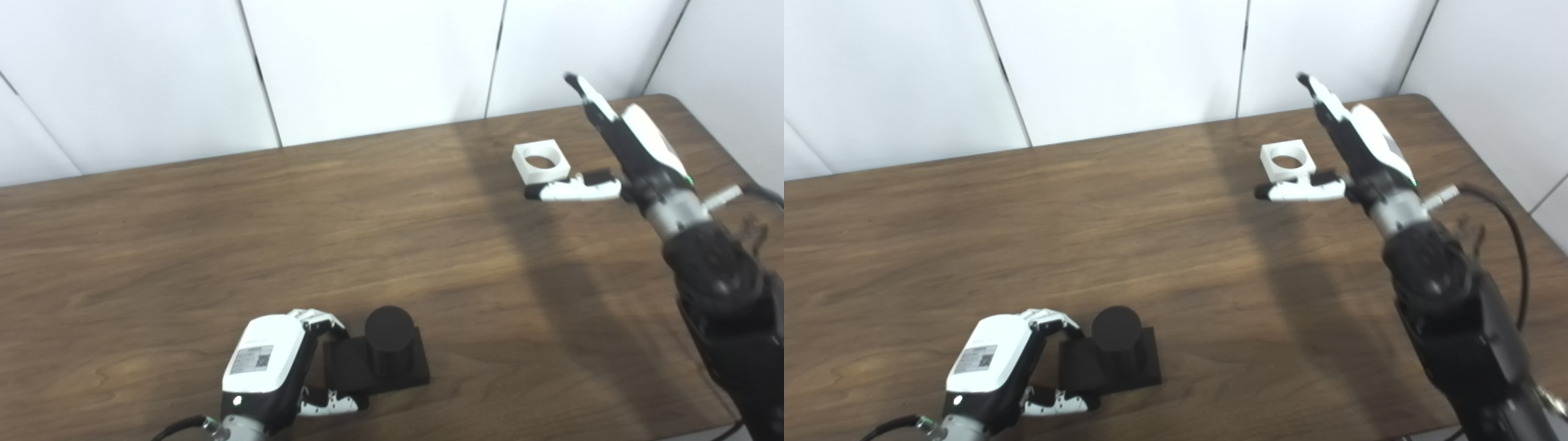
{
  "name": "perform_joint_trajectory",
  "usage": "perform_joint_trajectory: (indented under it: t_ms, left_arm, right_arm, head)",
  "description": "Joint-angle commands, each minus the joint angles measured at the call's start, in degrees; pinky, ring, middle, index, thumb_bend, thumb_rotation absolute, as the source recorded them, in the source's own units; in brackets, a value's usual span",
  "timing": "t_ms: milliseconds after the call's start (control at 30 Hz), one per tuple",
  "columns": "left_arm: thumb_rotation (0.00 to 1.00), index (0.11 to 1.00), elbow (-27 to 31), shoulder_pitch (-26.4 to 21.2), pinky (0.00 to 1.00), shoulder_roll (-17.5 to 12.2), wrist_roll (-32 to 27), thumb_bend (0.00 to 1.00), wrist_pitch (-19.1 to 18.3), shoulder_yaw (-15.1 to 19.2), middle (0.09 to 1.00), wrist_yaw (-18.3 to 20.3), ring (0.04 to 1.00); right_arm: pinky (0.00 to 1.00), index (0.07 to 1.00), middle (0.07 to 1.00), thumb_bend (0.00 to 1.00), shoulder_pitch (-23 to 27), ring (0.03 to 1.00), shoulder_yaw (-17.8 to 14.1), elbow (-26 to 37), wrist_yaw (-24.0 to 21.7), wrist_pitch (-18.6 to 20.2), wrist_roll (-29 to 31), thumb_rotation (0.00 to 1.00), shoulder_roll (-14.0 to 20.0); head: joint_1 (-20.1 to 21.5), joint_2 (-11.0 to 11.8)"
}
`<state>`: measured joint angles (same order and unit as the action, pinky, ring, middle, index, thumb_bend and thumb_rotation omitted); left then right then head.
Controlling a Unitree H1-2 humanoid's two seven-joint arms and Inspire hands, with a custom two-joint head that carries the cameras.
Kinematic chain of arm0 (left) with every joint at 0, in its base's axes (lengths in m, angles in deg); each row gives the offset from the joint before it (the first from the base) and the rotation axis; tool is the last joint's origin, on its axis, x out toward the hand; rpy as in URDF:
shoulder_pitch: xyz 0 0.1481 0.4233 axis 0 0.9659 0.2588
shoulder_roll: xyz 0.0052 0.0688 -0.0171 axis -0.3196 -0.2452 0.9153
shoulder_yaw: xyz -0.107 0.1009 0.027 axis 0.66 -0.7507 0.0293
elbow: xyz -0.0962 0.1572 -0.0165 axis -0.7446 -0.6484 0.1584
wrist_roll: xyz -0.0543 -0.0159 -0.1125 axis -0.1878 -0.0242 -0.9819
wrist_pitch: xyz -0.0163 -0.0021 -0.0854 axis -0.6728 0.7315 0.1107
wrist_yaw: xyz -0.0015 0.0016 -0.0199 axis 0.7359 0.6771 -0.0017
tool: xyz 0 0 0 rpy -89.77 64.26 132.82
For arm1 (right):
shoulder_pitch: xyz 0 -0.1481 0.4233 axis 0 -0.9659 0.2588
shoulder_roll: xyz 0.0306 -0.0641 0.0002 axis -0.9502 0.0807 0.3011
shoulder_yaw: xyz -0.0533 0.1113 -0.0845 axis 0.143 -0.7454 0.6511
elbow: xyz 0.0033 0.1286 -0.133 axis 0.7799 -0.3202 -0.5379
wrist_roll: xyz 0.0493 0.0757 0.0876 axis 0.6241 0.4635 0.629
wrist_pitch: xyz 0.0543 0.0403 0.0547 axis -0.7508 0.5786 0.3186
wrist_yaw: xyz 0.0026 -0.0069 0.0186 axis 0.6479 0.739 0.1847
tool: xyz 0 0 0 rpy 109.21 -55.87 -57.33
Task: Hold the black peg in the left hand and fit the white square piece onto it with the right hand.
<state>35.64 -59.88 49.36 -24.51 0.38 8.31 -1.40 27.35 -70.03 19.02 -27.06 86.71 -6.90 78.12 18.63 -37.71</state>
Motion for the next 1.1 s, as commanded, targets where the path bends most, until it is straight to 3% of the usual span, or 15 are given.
perform_joint_trajectory:
  t_ms: [0, 133, 300, 533, 800, 1067]
  left_arm:
    - [0.05, 0.485, -2.6, 1.7, 0.70, -0.8, 0.4, 0.52, 0.3, -0.1, 0.724, 1.0, 0.768]
    - [0.05, 0.485, -3.4, 1.9, 0.70, -1.0, -0.2, 0.52, 0.8, 0.2, 0.723, 0.1, 0.766]
    - [0.04, 0.485, -4.5, 1.9, 0.69, -0.8, -0.8, 0.52, 1.6, 0.8, 0.721, -1.1, 0.762]
    - [0.04, 0.483, -4.9, 2.3, 0.68, -0.9, -1.6, 0.52, 2.2, 1.2, 0.722, -2.1, 0.764]
    - [0.04, 0.483, -4.7, 2.4, 0.68, -0.9, -1.5, 0.52, 2.3, 1.2, 0.717, -2.0, 0.758]
    - [0.04, 0.483, -4.2, 2.8, 0.68, -0.6, -1.8, 0.52, 2.2, 1.3, 0.720, -1.7, 0.764]
  right_arm:
    - [1.00, 0.999, 1.000, 0.98, 3.2, 1.000, 1.2, -0.2, -3.8, -0.2, -4.0, 0.31, 2.3]
    - [1.00, 0.999, 1.000, 0.98, 7.2, 1.000, 4.4, -3.1, -11.3, -0.2, -12.4, 0.28, 4.2]
    - [1.00, 0.987, 1.000, 1.00, 11.8, 1.000, 7.9, -8.0, -15.8, -0.2, -19.0, 0.26, 5.3]
    - [1.00, 0.967, 1.000, 0.99, 19.2, 1.000, 12.1, -18.5, -18.2, -0.9, -22.4, 0.24, 7.2]
    - [1.00, 0.964, 1.000, 1.00, 24.3, 1.000, 15.5, -26.8, -18.4, -2.8, -23.9, 0.24, 8.7]
    - [1.00, 0.953, 1.000, 1.00, 27.3, 1.000, 16.4, -31.8, -18.9, -4.2, -24.0, 0.23, 10.6]
  head:
    - [1.0, 0.9]
    - [2.2, 2.3]
    - [3.2, 3.2]
    - [3.1, 3.4]
    - [3.4, 3.2]
    - [3.6, 2.8]
